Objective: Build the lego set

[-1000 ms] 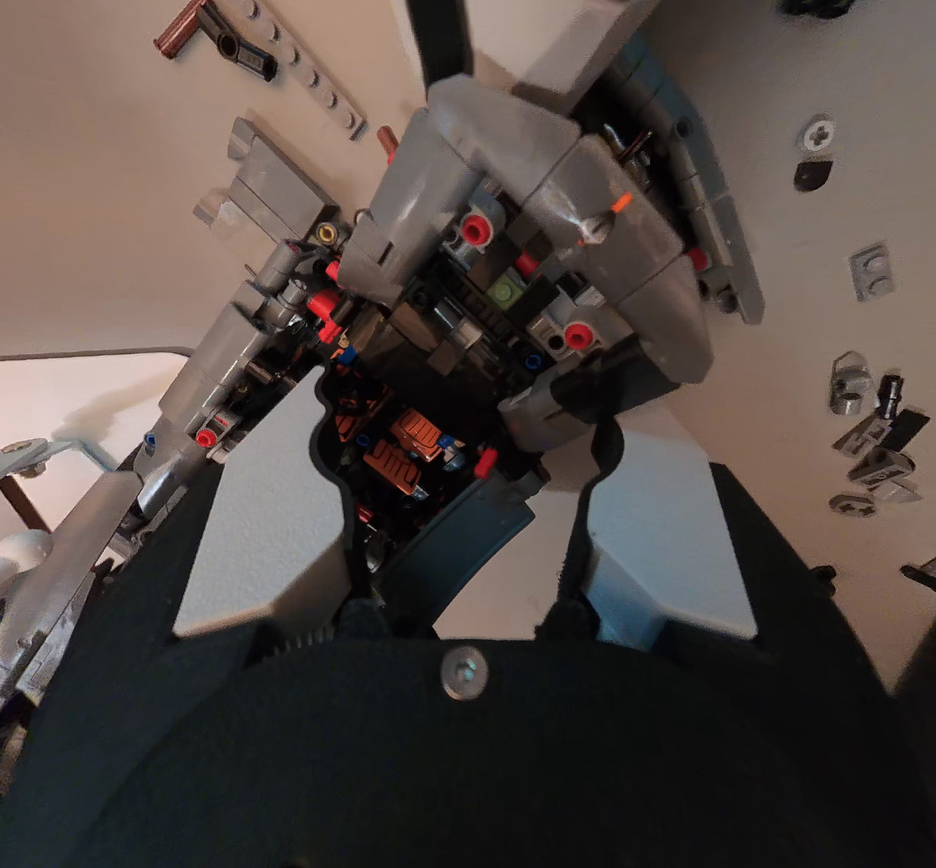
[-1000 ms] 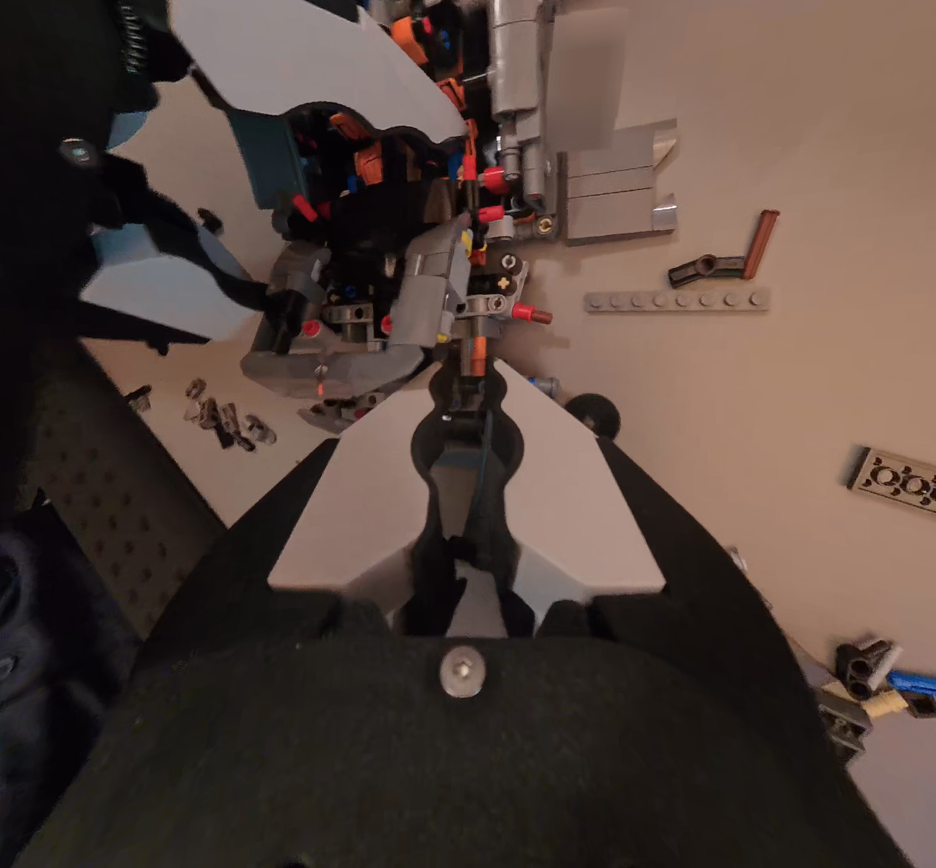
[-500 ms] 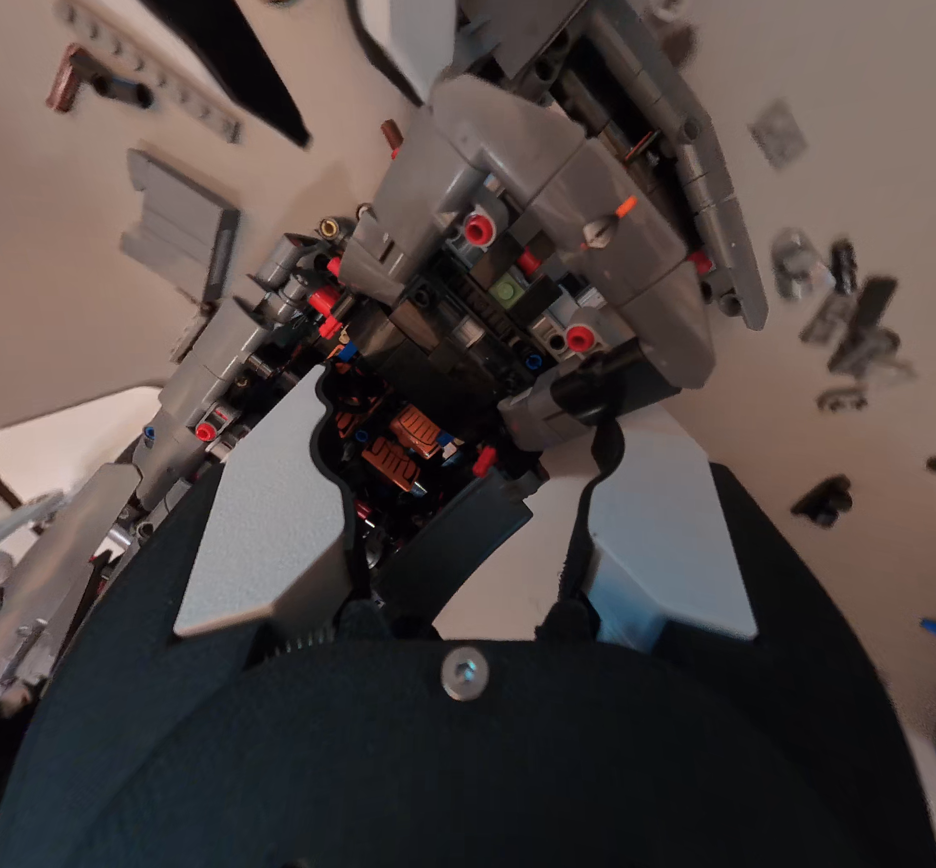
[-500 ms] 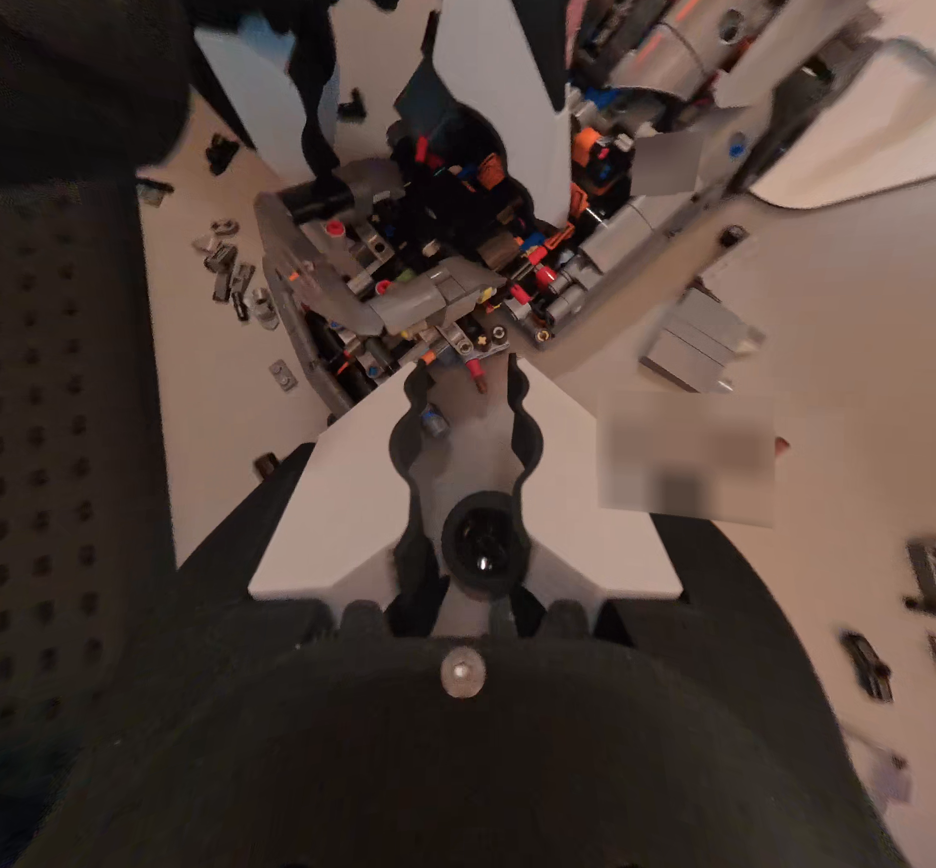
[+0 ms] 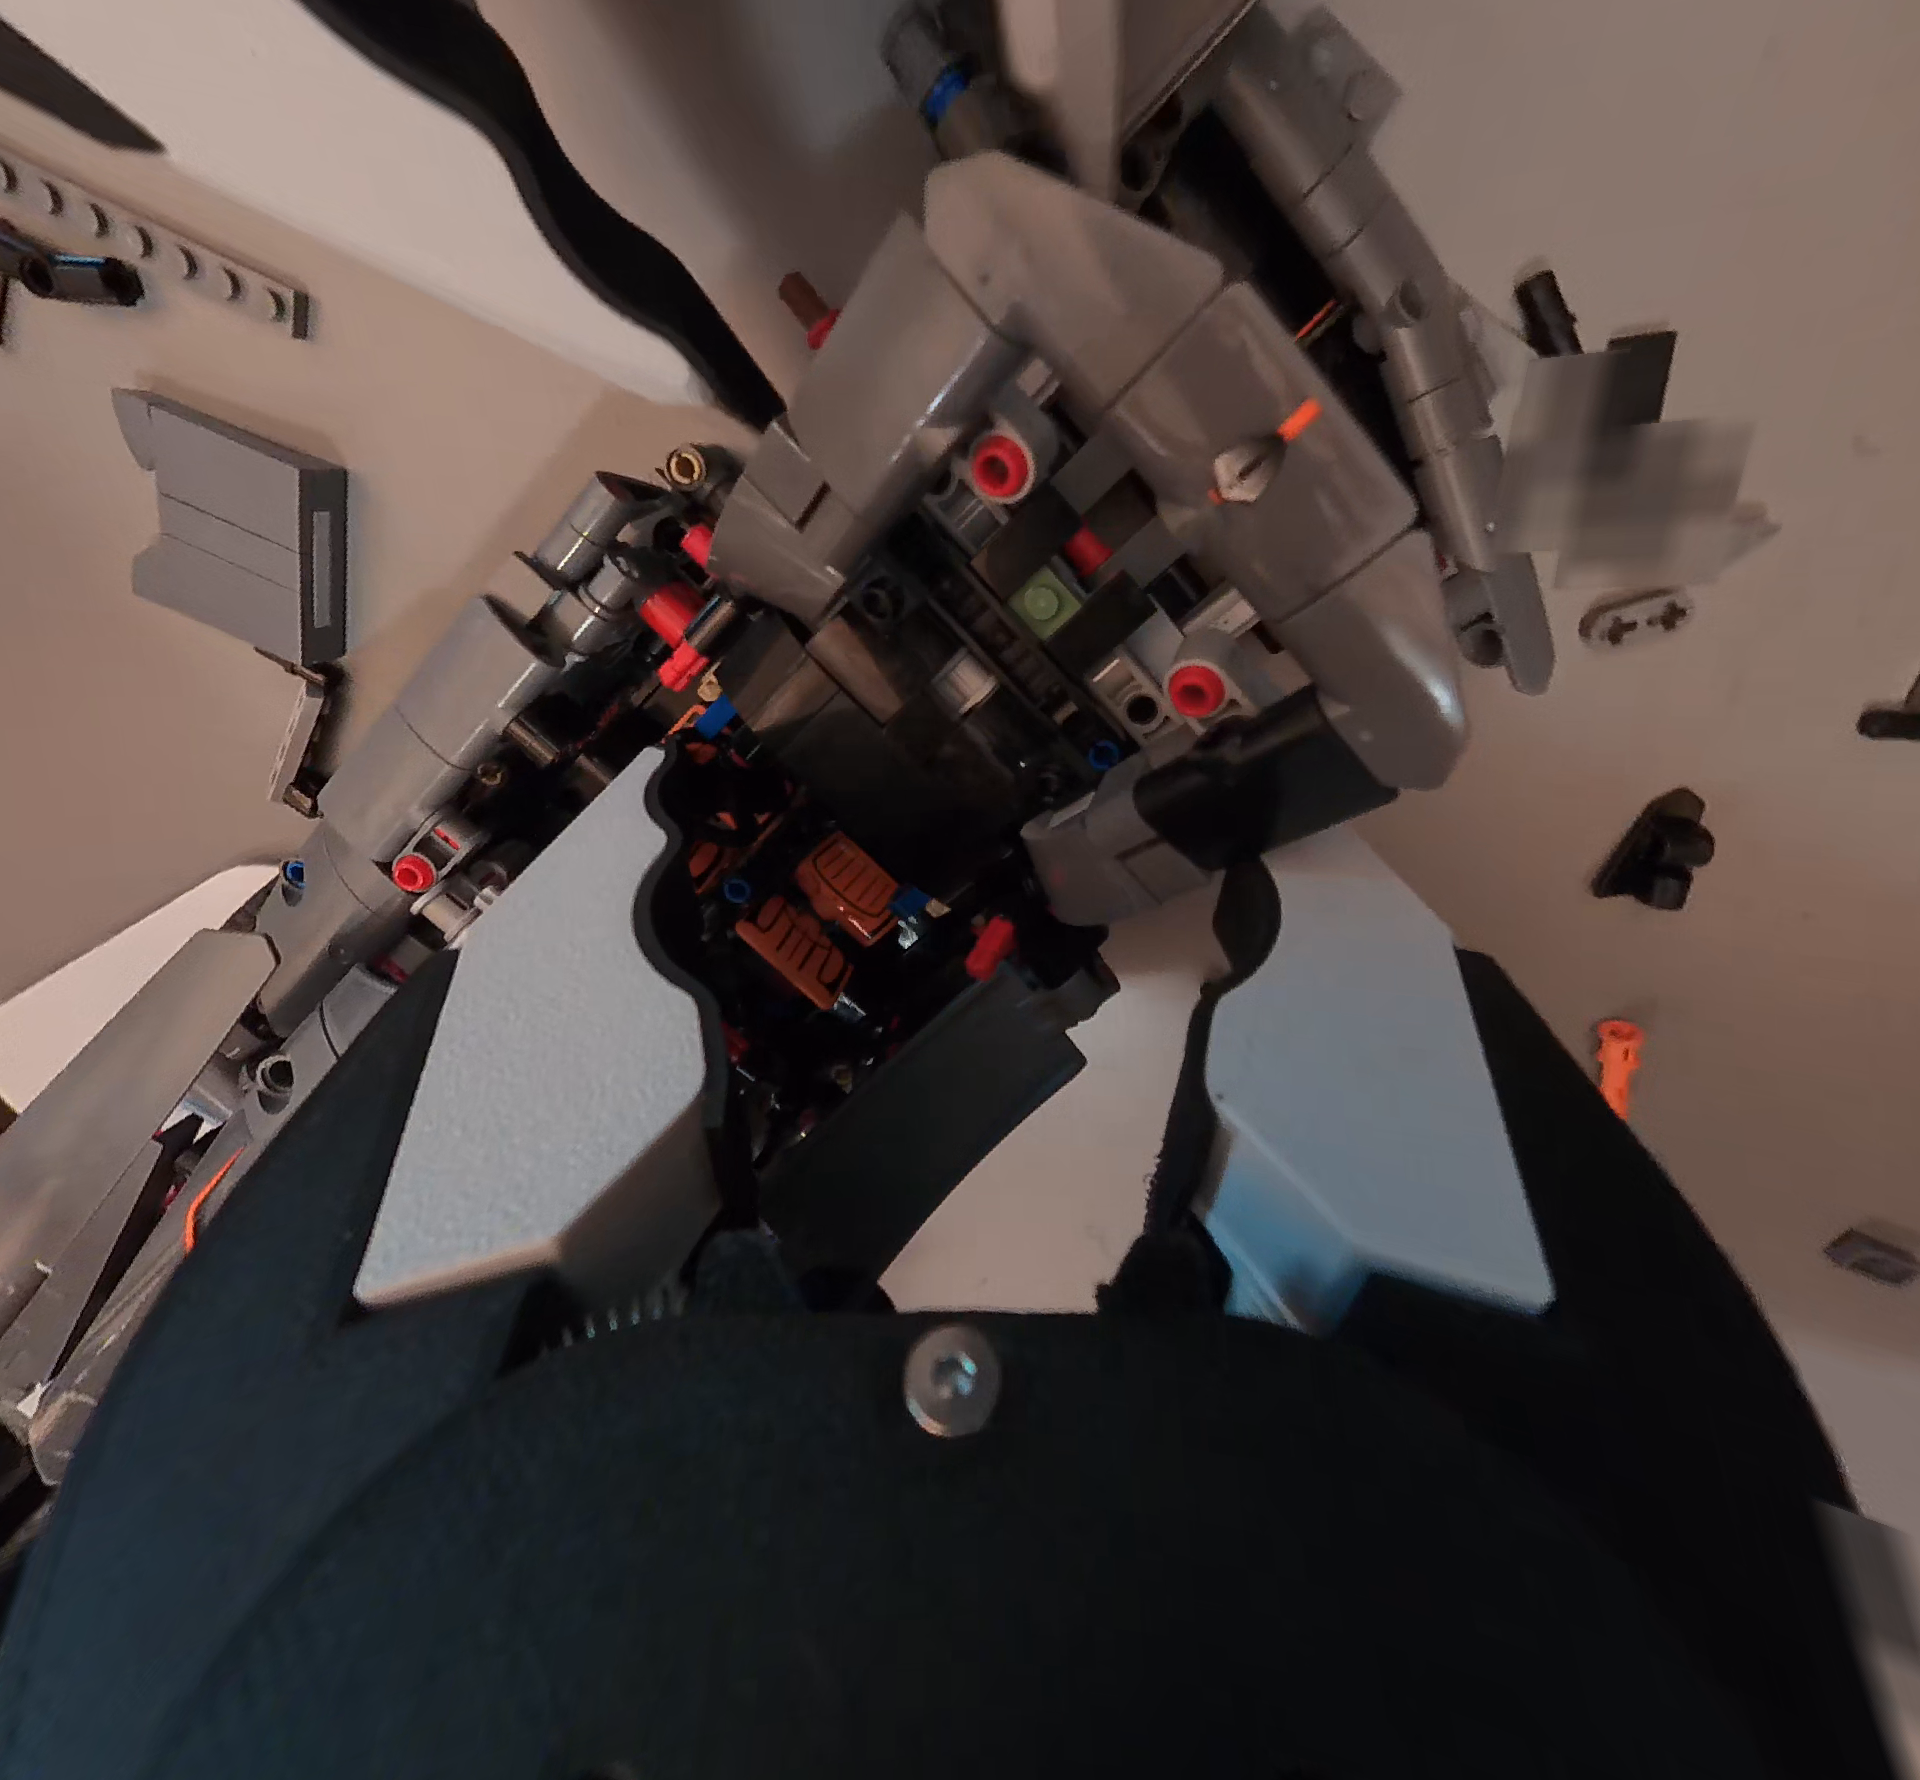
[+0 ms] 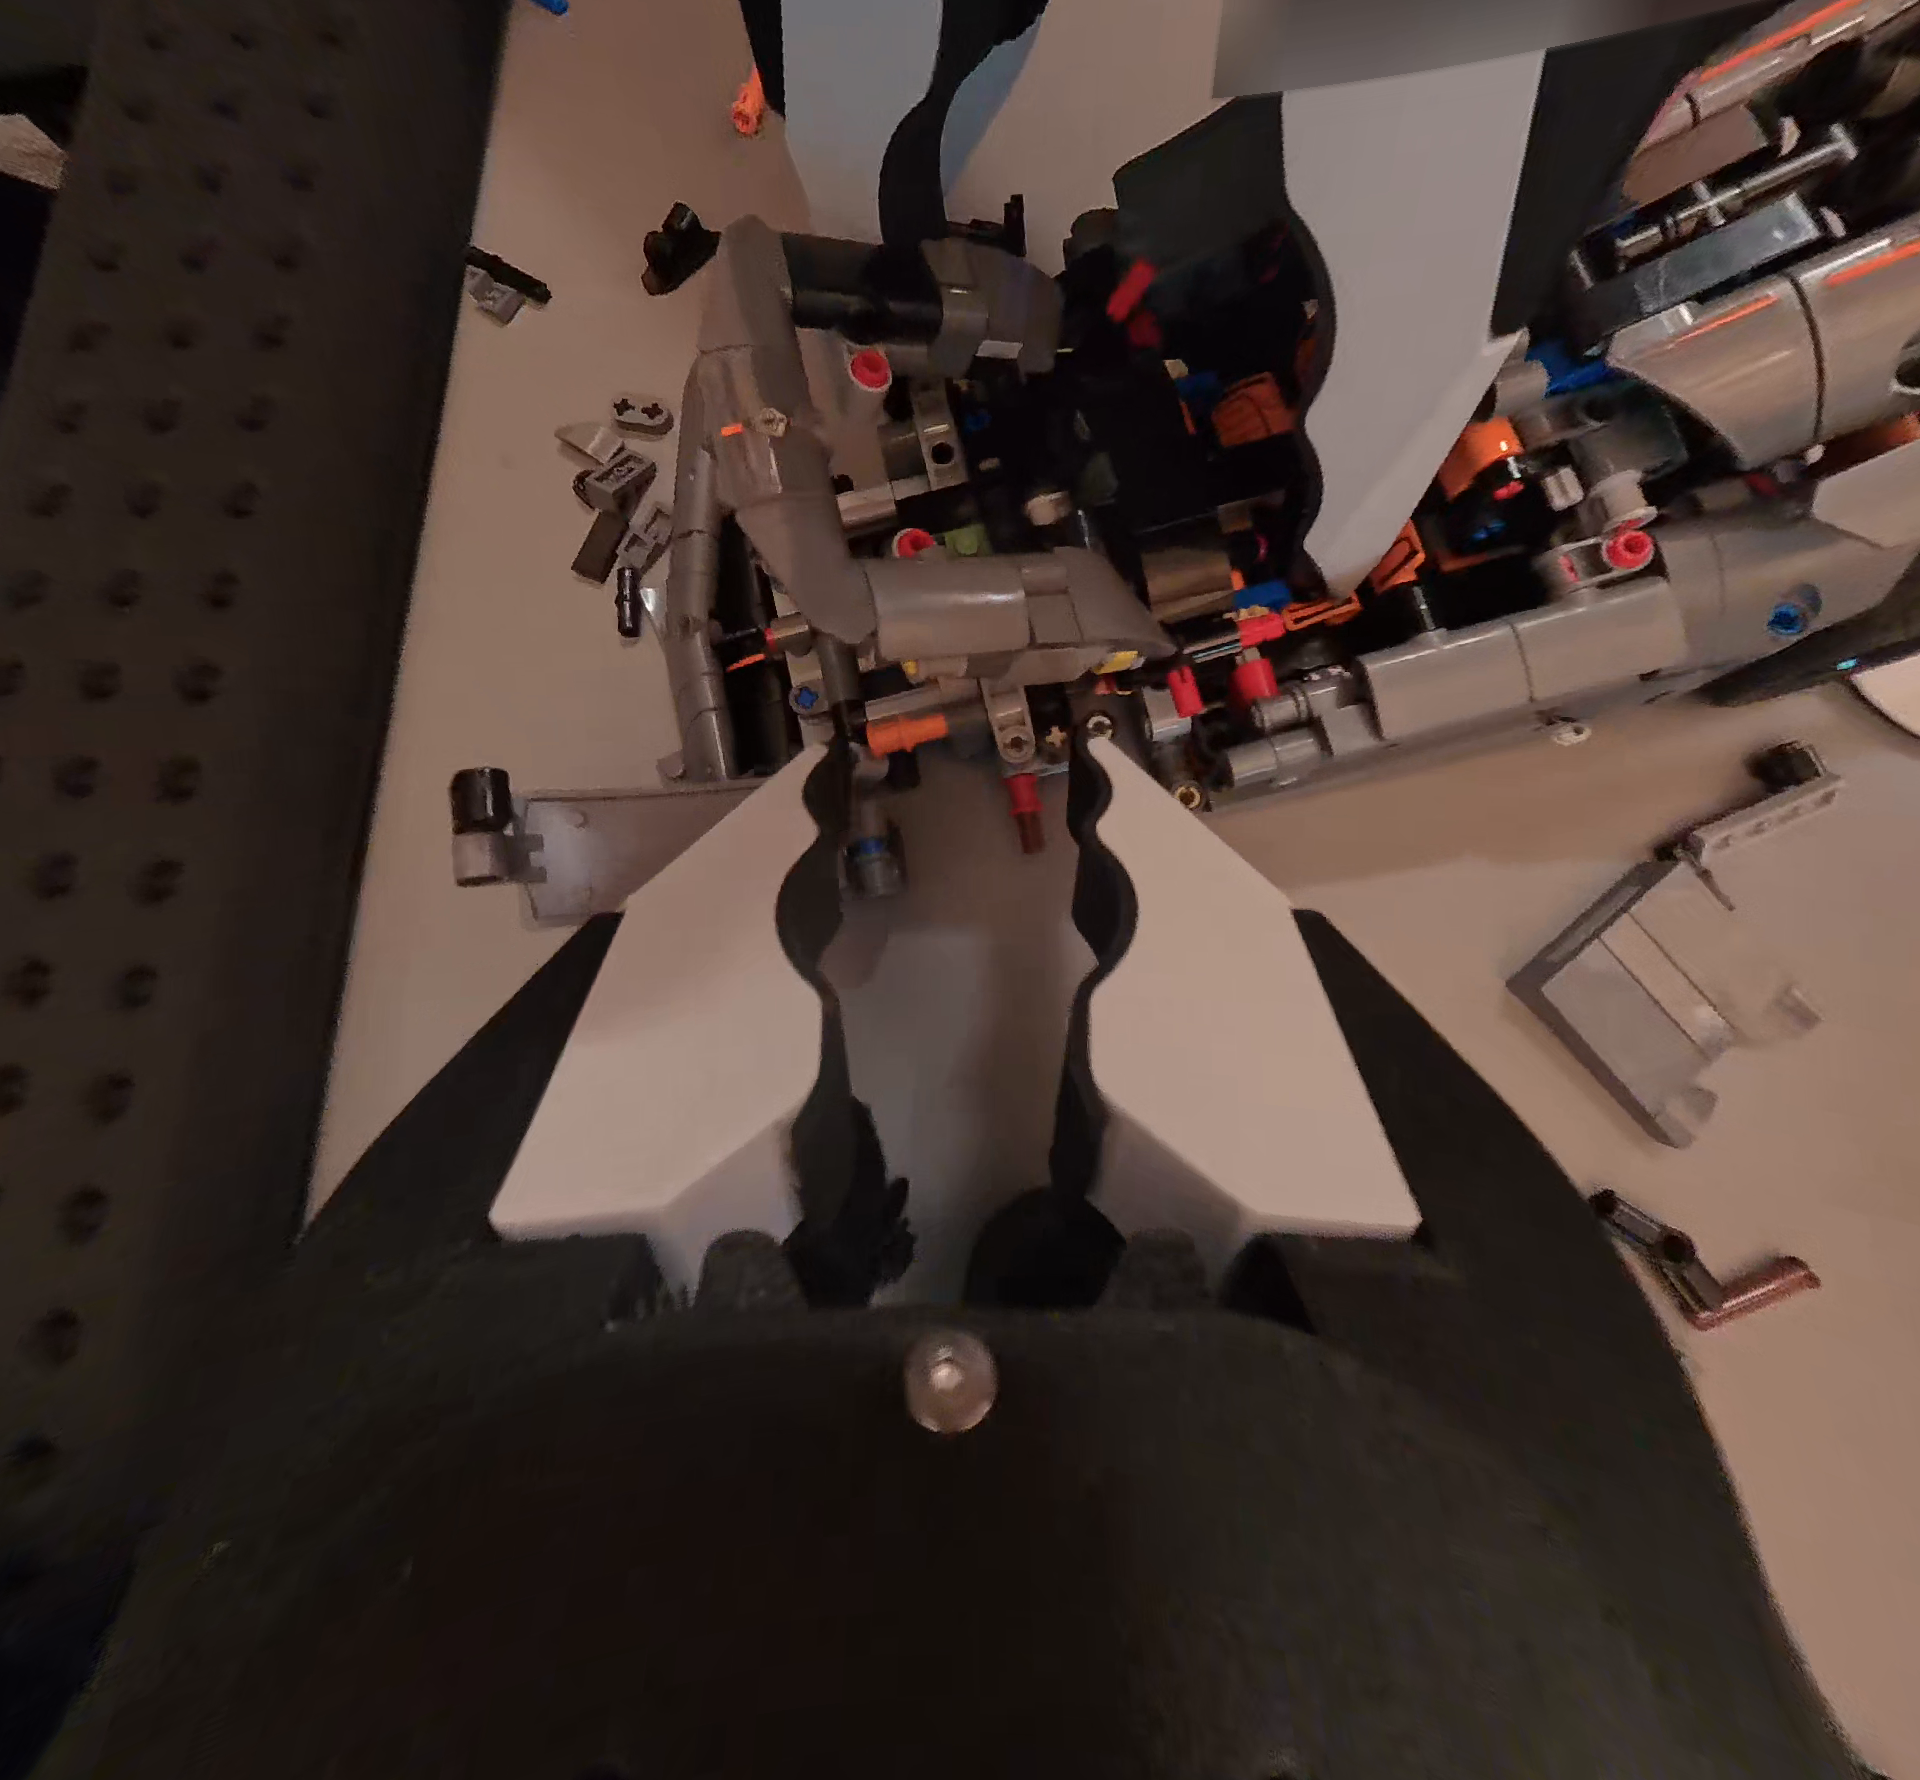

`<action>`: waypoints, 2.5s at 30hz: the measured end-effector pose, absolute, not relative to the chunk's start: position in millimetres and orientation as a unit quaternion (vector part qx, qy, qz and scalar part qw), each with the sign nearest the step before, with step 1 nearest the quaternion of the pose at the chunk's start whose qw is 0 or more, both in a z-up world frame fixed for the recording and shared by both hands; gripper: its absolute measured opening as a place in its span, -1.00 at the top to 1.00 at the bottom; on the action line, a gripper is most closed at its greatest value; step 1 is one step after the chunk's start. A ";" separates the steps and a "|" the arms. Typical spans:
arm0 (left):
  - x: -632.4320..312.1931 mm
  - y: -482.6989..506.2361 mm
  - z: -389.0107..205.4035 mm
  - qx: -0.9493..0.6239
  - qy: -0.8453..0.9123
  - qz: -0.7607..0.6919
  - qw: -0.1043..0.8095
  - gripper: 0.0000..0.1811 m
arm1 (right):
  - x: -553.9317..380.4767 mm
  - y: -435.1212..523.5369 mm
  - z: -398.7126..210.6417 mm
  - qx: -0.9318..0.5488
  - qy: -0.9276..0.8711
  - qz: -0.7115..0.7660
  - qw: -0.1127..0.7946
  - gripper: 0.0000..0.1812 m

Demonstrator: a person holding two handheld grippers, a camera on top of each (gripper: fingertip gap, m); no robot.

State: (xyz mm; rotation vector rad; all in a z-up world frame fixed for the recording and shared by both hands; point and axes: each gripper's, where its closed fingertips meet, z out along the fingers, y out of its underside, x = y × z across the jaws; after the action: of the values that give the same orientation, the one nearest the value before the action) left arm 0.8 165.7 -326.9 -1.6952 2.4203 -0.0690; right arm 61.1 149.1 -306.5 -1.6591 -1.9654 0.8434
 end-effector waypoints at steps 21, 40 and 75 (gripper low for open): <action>0.6 162.1 -325.8 -0.566 0.818 -0.024 0.094 -0.10 | 53.9 152.7 -311.0 -0.615 -0.706 0.269 0.226 0.49; 7.2 171.9 -330.9 -0.563 0.821 -0.016 0.091 -0.12 | 52.6 151.4 -312.4 -0.625 -0.692 0.281 0.227 0.61; 8.7 172.8 -329.7 -0.574 0.812 -0.019 0.103 -0.11 | 58.7 153.1 -309.9 -0.630 -0.700 0.239 0.238 0.65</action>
State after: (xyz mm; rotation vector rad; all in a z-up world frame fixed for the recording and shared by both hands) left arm 8.7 172.8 -329.7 -1.6927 2.3970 -0.0567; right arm 58.7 153.1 -309.9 -1.7244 -1.9171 0.6539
